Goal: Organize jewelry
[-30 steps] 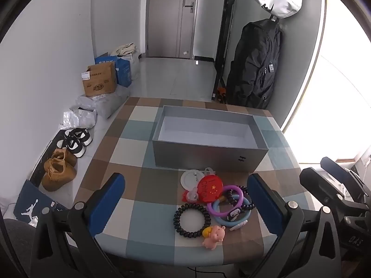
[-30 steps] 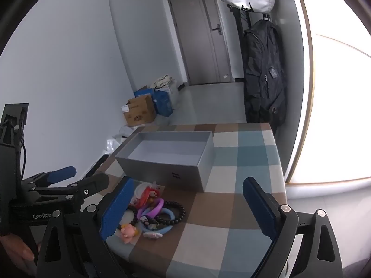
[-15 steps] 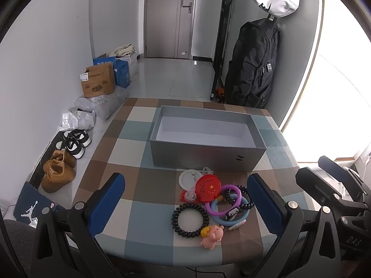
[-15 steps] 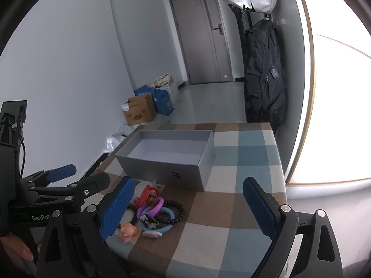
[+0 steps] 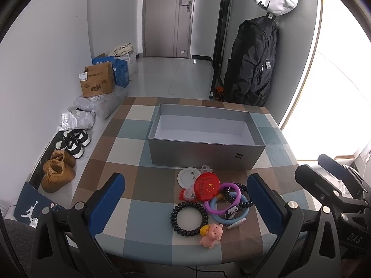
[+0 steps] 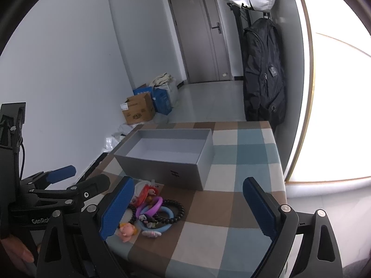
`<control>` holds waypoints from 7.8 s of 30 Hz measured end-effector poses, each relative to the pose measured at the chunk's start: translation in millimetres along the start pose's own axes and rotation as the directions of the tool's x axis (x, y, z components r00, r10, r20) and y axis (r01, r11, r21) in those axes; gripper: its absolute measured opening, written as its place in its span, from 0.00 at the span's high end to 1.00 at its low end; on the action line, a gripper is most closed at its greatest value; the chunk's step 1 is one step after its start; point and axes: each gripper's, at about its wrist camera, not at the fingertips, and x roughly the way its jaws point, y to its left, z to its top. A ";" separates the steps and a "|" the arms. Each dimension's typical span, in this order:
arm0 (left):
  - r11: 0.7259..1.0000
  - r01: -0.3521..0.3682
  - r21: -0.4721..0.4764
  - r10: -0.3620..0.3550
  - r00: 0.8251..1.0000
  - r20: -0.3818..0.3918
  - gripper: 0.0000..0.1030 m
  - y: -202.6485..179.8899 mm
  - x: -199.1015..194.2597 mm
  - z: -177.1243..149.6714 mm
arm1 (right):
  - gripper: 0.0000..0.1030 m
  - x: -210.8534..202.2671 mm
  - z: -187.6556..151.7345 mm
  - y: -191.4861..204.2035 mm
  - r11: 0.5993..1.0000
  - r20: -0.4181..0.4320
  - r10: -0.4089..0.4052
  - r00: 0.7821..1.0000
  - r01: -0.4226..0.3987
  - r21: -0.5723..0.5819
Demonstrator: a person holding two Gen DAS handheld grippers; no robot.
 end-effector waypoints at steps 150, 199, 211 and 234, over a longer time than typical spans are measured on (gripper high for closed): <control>0.945 0.255 -0.206 -0.286 0.948 -0.136 0.75 51.8 26.7 51.8 | 0.96 72.4 75.0 30.1 0.964 -0.196 0.265 0.944 -0.252 0.086; 0.948 0.260 -0.182 -0.299 0.923 -0.242 0.34 33.8 105.5 97.4 | 0.18 107.5 100.7 -17.3 0.977 -0.155 0.206 0.966 -0.193 0.095; 0.979 0.177 -0.099 -0.190 0.972 -0.141 0.33 46.5 69.5 83.5 | 0.00 82.5 87.2 -4.8 0.995 -0.110 0.101 0.989 -0.103 -0.013; 0.994 0.111 0.007 -0.104 0.948 -0.302 0.33 28.9 55.5 -1.7 | 0.00 56.9 37.7 1.8 0.999 -0.174 0.042 0.984 -0.041 0.011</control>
